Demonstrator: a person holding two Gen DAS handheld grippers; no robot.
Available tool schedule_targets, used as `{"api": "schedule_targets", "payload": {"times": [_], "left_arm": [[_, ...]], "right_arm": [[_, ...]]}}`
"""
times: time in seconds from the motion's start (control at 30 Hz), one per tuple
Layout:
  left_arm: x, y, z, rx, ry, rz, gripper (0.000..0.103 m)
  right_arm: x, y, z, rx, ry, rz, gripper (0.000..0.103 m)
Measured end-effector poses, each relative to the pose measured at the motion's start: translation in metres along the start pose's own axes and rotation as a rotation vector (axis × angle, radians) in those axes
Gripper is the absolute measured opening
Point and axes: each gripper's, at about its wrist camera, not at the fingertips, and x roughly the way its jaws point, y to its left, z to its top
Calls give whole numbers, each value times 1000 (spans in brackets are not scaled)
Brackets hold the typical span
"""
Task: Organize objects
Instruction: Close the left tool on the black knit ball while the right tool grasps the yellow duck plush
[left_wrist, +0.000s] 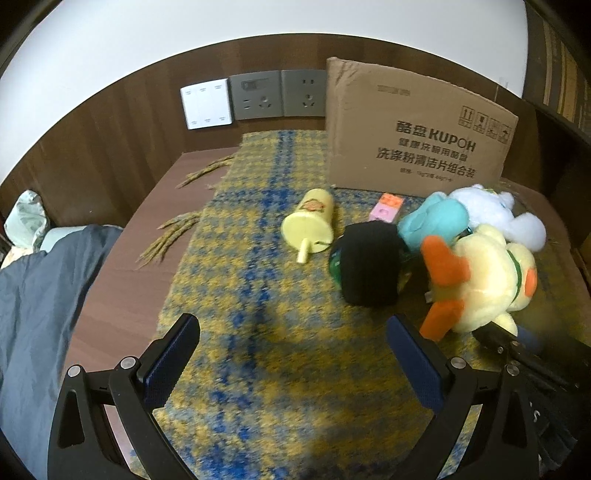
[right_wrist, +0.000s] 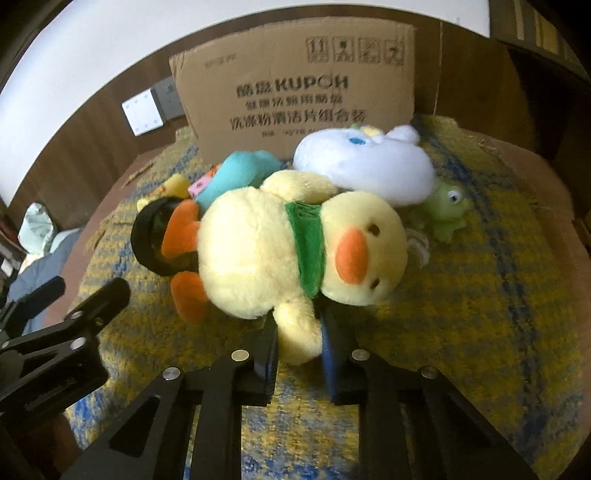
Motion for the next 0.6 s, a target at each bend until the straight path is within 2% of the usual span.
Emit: {"api": "schedule_targets", "payload": {"times": [0.27,0.43,0.5,0.6], "left_arm": [[14,-28,13,56,-1,-21,102],[23,-36,19,69,15,-22,93],[27,-39,20,75,27,-23,84],[32,-41,20,79,45,-32,79]], "right_arm": [[-1,-15,5,37,-12,-15,20],[0,-22,10,52,-13,-26,20],[2,-23,10,52,-8,-25,20],[5,-25,12,53,-1,-26,20]]}}
